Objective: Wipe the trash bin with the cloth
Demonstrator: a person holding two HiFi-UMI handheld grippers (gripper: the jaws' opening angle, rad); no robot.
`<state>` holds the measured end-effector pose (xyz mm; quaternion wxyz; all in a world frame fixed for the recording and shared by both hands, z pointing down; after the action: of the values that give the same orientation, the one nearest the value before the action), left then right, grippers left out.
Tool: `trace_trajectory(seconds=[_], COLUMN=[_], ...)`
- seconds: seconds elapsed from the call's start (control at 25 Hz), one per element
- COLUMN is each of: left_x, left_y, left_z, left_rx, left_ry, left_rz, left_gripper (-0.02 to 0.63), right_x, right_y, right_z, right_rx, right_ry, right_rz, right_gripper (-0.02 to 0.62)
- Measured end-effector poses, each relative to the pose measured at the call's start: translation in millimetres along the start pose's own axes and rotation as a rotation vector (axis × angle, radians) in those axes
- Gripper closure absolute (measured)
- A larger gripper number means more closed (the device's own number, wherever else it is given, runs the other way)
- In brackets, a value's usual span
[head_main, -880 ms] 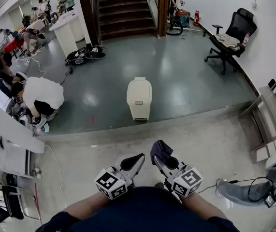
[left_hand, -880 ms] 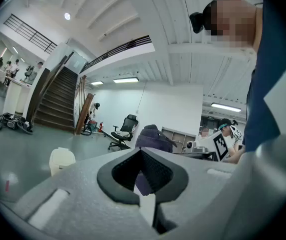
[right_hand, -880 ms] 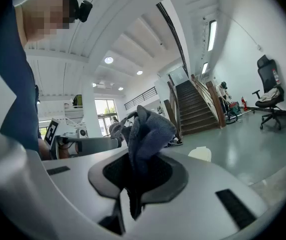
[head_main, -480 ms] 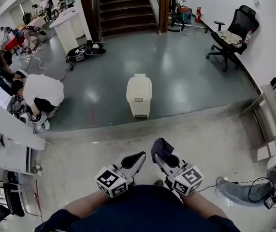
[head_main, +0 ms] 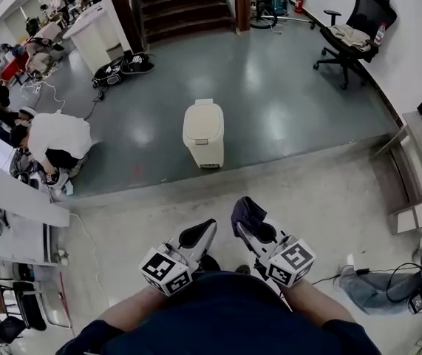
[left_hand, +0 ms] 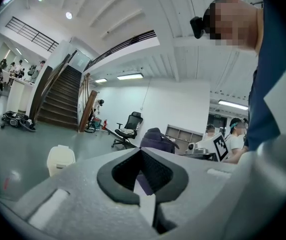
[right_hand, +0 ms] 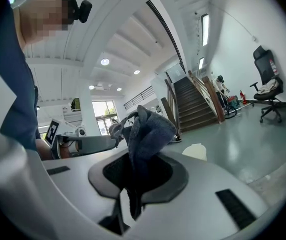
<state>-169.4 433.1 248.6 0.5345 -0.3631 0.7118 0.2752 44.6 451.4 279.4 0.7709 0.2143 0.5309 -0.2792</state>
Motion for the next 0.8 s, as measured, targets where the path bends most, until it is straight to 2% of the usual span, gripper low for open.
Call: trace_trajectory(seconds=[0.16,0.32,0.64,0.8], left_x=[4.9,9.1,41.3,49.7], left_y=[-26.2,-56.6,-137.4,-173.3], left_z=[-32.9,-79.2,-219.7,-274.7], left_rx=[-0.009,-0.043,-0.116,-0.149], left_ry=[-0.008,0.019,0.060,0.071], left_rz=[0.016,0.017,0.009,-0.006], left_gripper=[0.603,0.603,0.603,0.603], right_x=[5.4,7.6,21.6,30.1], right_y=[-25.3,-61.7,-177.3,-225.1], right_z=[29.3,57.0,130.1,159.4], right_rx=[-0.007,-0.049,-0.193,-0.230], right_ry=[0.021,0.021,0.019,0.027], right_rz=[-0.006,-0.021,-0.064,-0.049], right_gripper=[0.534,0.534,0.534,0.534])
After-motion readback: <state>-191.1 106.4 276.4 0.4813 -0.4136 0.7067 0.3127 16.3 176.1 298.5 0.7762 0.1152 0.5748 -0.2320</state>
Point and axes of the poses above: the fingertips, and each gripper's own axes: y backward along the fingers, z to its right, x out of its top, the point moved 10 cm from there along y, backward along the fingers, and after that the axes turned 7 degrees about z, right-handed, at the moved point
